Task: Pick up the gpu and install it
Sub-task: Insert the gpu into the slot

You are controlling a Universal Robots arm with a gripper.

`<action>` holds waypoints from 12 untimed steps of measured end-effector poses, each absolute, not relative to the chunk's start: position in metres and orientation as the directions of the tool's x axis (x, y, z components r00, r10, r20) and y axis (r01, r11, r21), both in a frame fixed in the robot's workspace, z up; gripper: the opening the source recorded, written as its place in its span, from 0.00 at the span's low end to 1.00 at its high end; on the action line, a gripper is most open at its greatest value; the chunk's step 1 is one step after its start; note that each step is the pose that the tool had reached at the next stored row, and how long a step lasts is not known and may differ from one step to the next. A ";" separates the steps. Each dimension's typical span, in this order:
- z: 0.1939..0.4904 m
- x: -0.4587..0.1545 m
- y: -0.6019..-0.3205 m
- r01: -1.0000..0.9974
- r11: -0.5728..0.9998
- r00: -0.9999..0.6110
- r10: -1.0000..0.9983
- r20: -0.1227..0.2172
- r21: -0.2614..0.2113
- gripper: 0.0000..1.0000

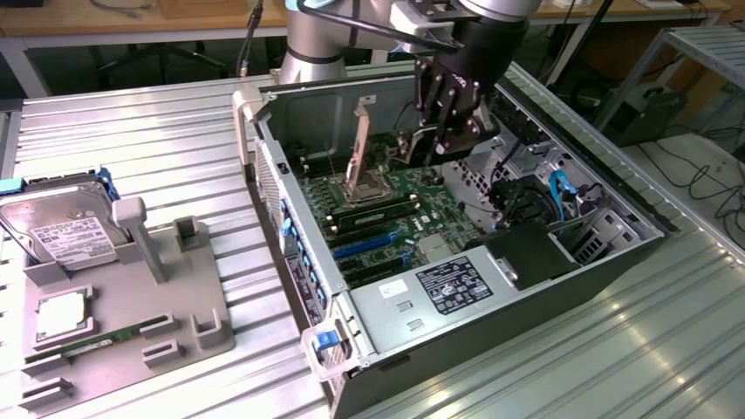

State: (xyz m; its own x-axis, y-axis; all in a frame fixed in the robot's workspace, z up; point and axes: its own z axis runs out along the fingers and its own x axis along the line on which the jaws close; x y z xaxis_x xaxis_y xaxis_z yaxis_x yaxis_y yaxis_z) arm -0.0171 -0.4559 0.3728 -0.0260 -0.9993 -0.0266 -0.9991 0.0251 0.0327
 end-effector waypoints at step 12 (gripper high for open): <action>0.367 -0.017 -0.456 -0.999 0.025 -0.026 -0.999 -0.027 0.033 0.28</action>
